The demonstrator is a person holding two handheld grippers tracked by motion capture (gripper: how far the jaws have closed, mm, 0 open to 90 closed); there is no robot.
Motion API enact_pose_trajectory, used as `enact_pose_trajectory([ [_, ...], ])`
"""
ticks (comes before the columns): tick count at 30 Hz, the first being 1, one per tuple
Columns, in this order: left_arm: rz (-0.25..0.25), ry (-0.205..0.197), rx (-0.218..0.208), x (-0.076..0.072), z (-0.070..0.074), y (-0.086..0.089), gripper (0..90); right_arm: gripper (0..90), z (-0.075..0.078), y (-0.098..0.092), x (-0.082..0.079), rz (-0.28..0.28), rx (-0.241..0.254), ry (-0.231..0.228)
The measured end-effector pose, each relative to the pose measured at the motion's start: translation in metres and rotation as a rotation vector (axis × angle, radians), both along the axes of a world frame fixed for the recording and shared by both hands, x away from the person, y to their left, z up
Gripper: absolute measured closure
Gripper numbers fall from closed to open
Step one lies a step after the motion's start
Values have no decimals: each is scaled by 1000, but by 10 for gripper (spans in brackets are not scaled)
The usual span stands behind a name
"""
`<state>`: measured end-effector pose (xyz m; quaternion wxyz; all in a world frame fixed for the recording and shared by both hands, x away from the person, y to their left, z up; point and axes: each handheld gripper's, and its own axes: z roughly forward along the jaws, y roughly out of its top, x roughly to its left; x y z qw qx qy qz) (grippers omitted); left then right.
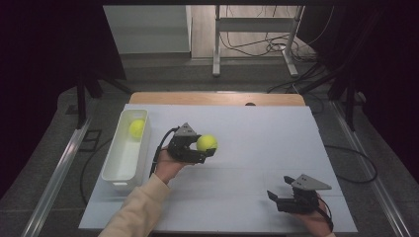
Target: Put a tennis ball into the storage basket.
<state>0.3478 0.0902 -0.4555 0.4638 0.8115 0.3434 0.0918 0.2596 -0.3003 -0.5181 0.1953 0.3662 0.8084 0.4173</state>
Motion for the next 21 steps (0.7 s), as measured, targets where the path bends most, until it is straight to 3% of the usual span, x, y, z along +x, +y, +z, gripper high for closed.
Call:
enact_pose_trajectory([
  [21, 23, -6, -10, -6, 5, 16, 255, 166, 0, 0, 0, -3, -4, 3],
])
